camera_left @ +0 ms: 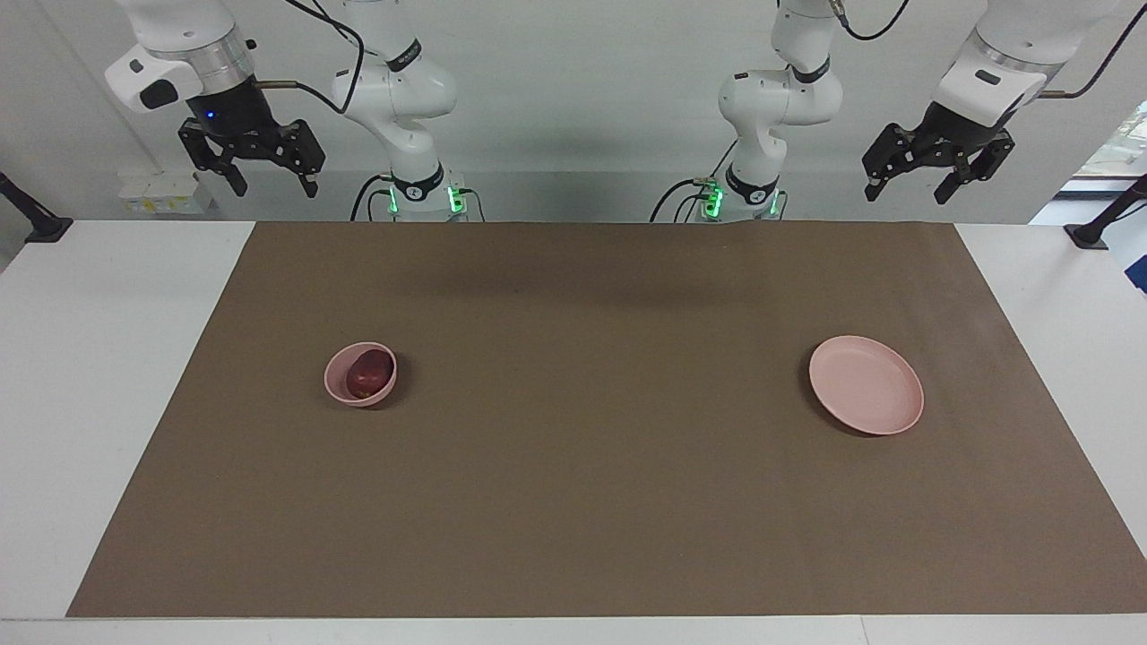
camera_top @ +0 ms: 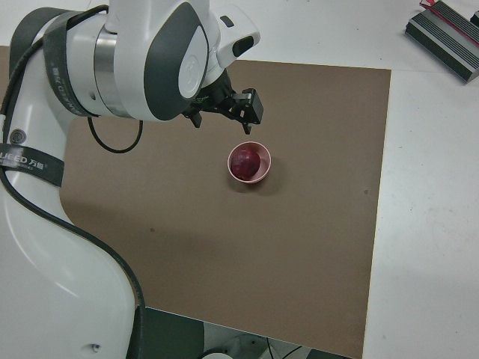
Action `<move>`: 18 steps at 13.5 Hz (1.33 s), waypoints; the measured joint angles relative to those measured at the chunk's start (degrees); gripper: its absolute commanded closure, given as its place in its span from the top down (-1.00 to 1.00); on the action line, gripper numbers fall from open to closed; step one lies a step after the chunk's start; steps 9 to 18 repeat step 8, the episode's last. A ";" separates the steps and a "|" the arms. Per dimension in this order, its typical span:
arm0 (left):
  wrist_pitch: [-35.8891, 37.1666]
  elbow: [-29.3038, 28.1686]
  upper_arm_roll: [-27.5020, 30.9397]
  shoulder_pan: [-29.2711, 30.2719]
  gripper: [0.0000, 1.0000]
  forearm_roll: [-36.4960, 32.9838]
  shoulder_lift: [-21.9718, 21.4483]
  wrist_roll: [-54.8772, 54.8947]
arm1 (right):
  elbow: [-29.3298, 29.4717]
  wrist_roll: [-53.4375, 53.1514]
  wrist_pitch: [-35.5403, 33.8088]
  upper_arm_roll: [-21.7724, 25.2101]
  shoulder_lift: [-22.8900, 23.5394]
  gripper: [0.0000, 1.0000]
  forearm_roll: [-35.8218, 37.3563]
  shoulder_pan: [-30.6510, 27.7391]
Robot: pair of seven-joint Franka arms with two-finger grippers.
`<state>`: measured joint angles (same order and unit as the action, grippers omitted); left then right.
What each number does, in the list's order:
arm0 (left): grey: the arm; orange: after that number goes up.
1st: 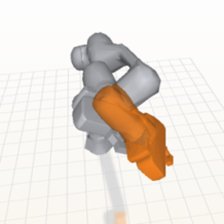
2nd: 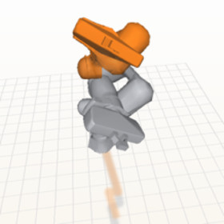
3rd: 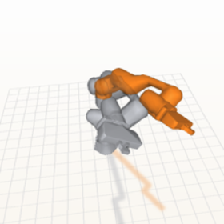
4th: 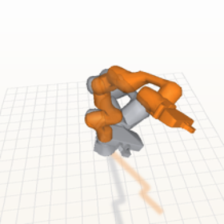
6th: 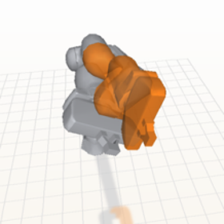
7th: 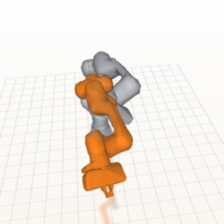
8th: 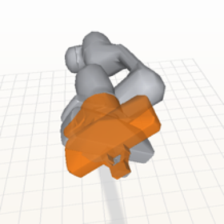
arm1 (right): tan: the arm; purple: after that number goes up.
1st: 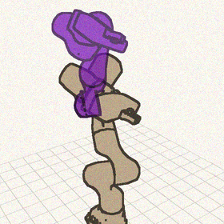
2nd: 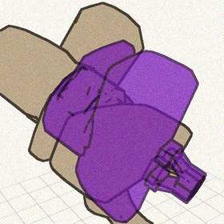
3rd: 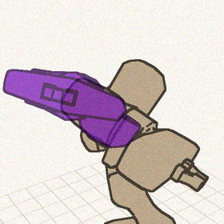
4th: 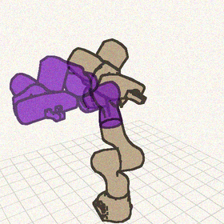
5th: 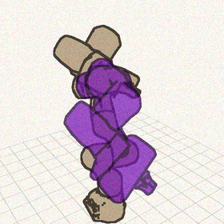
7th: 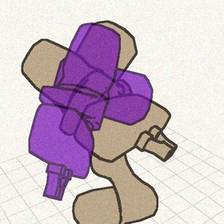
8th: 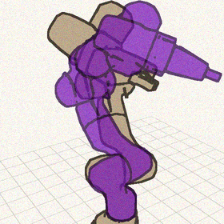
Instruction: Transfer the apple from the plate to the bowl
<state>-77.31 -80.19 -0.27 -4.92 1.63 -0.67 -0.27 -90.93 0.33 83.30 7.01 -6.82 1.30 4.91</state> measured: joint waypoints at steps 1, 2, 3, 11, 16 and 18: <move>-0.10 0.00 -0.02 0.00 1.00 0.05 -0.06 0.00 | 0.00 0.19 0.00 -0.01 0.00 1.00 0.13 0.00; -0.13 0.00 -0.09 0.00 1.00 0.16 -0.10 0.00 | 0.00 0.65 0.12 -0.01 0.00 1.00 0.21 0.00; -0.16 0.00 -0.21 -0.02 1.00 0.20 -0.13 0.00 | 0.00 1.32 0.31 -0.01 0.00 1.00 0.22 0.00; -0.22 0.00 -1.34 -0.12 1.00 0.26 -0.14 0.00 | -0.02 1.44 0.46 -0.01 0.00 1.00 0.21 0.00; -0.22 0.00 -1.34 -0.12 1.00 0.26 -0.14 0.00 | -0.02 1.44 0.46 -0.01 0.00 1.00 0.21 0.00; -0.22 0.00 -1.34 -0.12 1.00 0.26 -0.14 0.00 | -0.02 1.44 0.46 -0.01 0.00 1.00 0.21 0.00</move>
